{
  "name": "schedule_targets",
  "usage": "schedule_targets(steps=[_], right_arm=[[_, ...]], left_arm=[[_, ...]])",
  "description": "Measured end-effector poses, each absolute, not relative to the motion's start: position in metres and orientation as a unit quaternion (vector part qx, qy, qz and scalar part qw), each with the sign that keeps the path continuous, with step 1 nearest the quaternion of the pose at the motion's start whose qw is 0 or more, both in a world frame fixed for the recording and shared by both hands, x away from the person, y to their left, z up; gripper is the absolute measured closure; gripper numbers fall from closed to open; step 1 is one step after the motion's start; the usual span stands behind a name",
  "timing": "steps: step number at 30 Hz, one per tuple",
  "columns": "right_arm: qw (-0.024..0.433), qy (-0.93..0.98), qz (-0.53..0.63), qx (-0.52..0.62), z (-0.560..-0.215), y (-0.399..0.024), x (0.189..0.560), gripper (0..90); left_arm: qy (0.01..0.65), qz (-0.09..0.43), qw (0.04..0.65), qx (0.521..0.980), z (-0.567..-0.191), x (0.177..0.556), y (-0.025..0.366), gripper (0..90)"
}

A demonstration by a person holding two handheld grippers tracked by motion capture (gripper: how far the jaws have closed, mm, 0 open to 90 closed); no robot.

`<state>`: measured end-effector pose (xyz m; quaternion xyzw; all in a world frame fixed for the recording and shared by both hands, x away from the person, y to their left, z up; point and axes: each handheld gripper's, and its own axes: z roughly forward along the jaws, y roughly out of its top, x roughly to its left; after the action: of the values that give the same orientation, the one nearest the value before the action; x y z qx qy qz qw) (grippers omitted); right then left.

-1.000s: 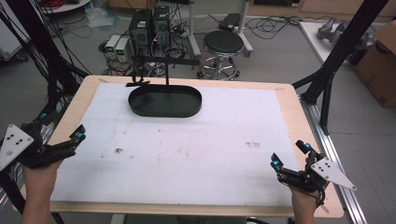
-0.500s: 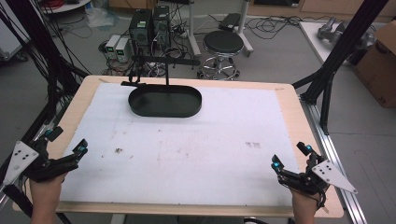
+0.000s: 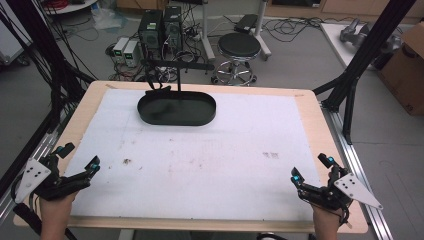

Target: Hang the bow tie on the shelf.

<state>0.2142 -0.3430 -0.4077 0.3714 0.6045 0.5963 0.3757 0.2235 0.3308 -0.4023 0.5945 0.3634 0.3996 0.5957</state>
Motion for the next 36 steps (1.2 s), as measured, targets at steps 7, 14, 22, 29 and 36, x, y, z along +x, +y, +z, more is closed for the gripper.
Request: schedule_targets(steps=[7,14,22,29,36], right_arm=[[0.374,0.609,0.595,0.366,-0.4067,-0.3382,0.2124,2.7],[0.374,0.609,0.597,0.364,-0.4055,-0.3376,0.2111,2.7],[0.374,0.610,0.598,0.362,-0.4051,-0.3377,0.2103,2.7],[0.374,0.606,0.600,0.364,-0.4037,-0.3383,0.2086,2.7],[0.375,0.603,0.604,0.362,-0.4017,-0.3401,0.2074,2.7]], left_arm=[[0.358,0.396,0.603,0.593,-0.4027,0.2239,0.3291,11.4],[0.359,0.391,0.609,0.590,-0.4011,0.2241,0.3299,11.4],[0.359,0.389,0.614,0.586,-0.4001,0.2232,0.3314,11.4],[0.357,0.388,0.613,0.588,-0.4004,0.2244,0.3310,11.3],[0.358,0.384,0.611,0.593,-0.4013,0.2259,0.3299,10.7]])
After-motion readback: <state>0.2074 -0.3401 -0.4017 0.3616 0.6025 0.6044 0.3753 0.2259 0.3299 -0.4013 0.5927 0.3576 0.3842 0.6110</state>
